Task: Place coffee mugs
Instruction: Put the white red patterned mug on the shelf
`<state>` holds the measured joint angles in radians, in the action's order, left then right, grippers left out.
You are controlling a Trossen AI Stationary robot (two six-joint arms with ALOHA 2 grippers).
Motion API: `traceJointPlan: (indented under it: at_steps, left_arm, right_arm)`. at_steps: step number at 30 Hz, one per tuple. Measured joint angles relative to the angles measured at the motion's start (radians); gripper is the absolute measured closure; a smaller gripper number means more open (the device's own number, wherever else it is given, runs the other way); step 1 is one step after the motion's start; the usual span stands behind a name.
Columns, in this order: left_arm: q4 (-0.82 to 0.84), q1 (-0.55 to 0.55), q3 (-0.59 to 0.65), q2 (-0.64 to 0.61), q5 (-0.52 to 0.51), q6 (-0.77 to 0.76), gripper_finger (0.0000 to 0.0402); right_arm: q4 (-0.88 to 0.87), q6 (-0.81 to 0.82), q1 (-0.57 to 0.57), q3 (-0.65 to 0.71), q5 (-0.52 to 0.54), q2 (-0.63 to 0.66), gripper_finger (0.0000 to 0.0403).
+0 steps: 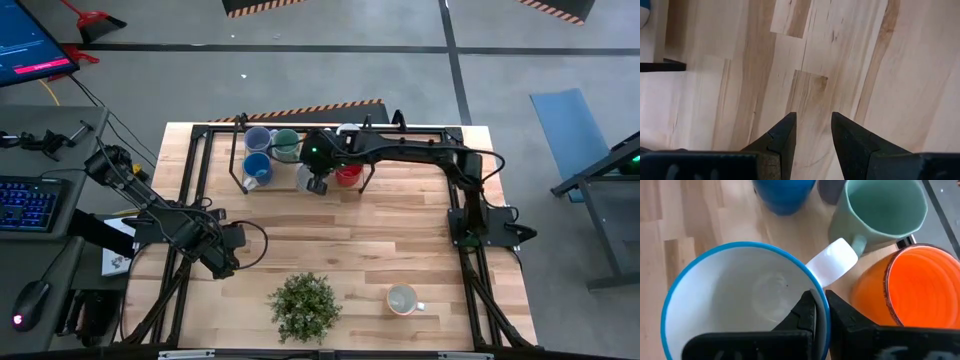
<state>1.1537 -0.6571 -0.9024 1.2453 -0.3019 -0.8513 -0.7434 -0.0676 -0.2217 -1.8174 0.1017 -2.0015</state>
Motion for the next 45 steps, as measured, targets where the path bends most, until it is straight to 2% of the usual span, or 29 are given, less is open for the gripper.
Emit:
traceJointPlan:
  at_steps: [5,9,45]
  left_arm:
    - [-0.001,0.0,0.0,0.0,0.0,-0.011,0.0289]
    - [-0.001,0.0,0.0,0.0,-0.002,-0.011,0.0289]
    - [-0.052,0.0,0.0,0.0,-0.01,-0.011,0.0289]
  right_arm:
    - [-0.029,-0.005,-0.017,-0.001,0.007,-0.022,0.0403]
    - [-0.062,-0.027,-0.027,-0.001,0.053,-0.023,0.0403]
    - [-0.035,-0.044,-0.056,-0.004,0.056,-0.057,0.0403]
